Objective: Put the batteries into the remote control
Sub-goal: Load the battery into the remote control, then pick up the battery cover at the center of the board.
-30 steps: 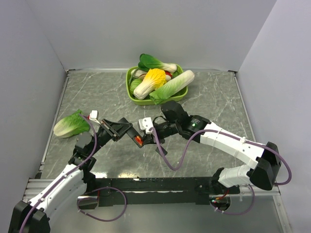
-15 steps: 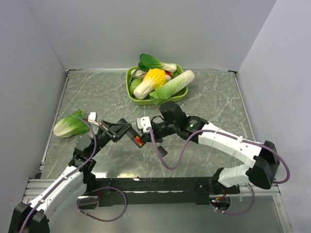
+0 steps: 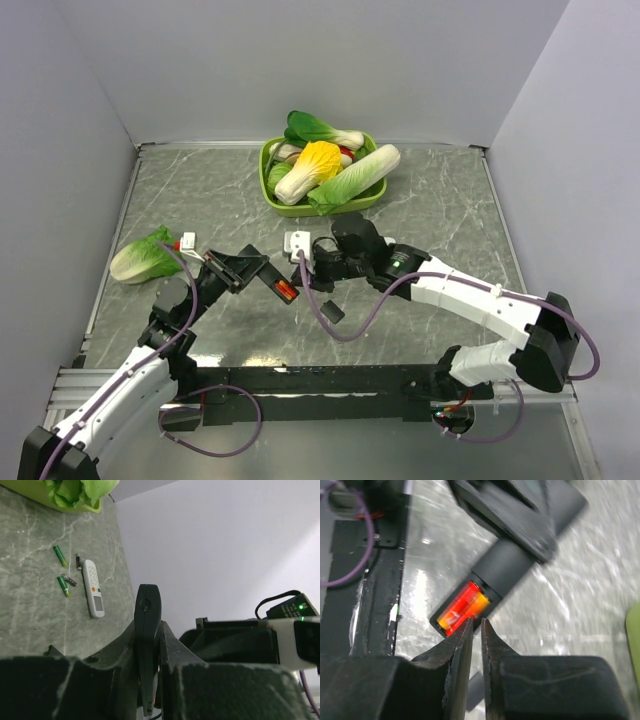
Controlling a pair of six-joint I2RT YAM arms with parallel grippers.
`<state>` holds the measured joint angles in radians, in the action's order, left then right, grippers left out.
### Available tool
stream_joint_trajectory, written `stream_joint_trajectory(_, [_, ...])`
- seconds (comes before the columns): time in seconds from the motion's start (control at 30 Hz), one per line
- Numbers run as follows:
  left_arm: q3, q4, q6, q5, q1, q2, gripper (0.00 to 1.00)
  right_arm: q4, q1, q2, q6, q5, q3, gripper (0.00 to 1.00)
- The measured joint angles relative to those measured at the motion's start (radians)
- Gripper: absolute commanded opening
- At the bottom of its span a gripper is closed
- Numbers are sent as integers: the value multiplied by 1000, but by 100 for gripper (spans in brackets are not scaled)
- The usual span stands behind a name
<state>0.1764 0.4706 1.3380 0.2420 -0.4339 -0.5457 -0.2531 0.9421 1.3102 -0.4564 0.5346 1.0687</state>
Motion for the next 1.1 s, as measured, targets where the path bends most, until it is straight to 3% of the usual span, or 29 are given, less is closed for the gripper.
stream_joint_trajectory(0.23, [47,-90,-172,-32,-9,6,1,25,-72,-137,216,-169,-77,67])
stream_joint_trajectory(0.27, [52,-105,-195,-36,-9,6,1,31,-88,-157,254,-198,-83,82])
stream_joint_trajectory(0.33, [60,-138,-230,-46,-9,6,1,32,-110,-185,324,-237,-98,99])
stream_joint_trajectory(0.6, [104,-311,-342,-121,-9,45,1,-56,-201,-172,512,-266,-156,100])
stream_joint_trajectory(0.87, [121,-448,-374,-196,-9,97,1,-216,-213,-36,608,-333,-131,99])
stream_joint_trajectory(1.1, [119,-537,-352,-258,-9,124,1,-371,-155,89,621,-371,-59,79])
